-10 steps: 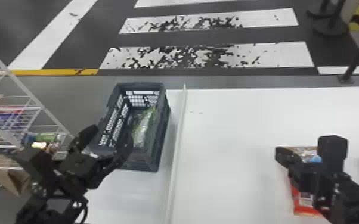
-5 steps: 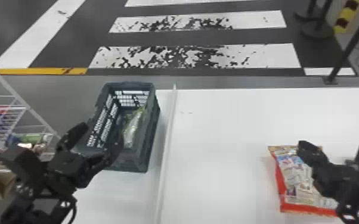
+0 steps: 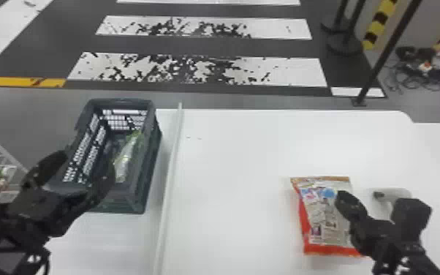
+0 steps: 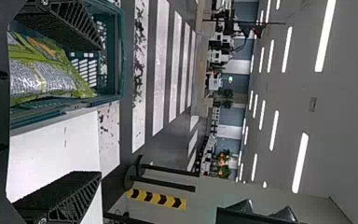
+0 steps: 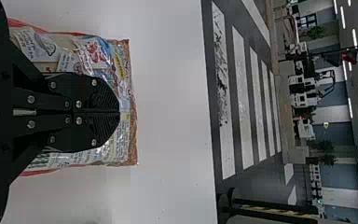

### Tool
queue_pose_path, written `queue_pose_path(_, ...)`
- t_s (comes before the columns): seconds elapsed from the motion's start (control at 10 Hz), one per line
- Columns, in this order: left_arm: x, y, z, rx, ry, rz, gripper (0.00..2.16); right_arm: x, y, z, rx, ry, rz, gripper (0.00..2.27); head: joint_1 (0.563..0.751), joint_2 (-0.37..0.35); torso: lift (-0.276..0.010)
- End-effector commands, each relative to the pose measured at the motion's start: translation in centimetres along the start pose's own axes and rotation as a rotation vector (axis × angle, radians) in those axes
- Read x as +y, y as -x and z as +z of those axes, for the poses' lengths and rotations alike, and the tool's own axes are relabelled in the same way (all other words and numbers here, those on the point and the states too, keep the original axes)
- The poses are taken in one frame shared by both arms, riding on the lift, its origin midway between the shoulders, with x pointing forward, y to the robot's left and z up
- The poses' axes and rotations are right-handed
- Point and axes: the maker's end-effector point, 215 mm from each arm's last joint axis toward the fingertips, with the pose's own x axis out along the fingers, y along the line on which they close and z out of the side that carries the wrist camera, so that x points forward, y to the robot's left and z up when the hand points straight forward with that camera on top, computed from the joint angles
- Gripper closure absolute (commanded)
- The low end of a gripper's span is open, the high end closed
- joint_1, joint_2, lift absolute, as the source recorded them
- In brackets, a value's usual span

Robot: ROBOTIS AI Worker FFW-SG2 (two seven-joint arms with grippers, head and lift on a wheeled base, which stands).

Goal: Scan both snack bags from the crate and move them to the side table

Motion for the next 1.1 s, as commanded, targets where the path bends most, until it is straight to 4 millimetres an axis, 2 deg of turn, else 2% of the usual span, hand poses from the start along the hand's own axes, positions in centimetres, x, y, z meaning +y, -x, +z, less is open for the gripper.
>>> queue_pose_path(0.0,0.0,0.1,0.2,-0.003,-0.002,0.0,0.04,0.0,0.0,-0.5,-0.002,-0.006,0.001,2.25,0.695,0.015,-0.029)
queue_pose_path(0.6,-0.4,0.3,0.3,-0.006,-0.001,-0.005,0.04,-0.6,-1.0,-2.7,0.032,0.034,-0.011,2.25,0.695,0.008,-0.029)
queue_pose_path(1.0,-0.4,0.4,0.4,-0.007,-0.002,-0.003,0.04,-0.7,-1.3,-3.5,0.042,0.048,-0.012,2.25,0.695,0.006,-0.029)
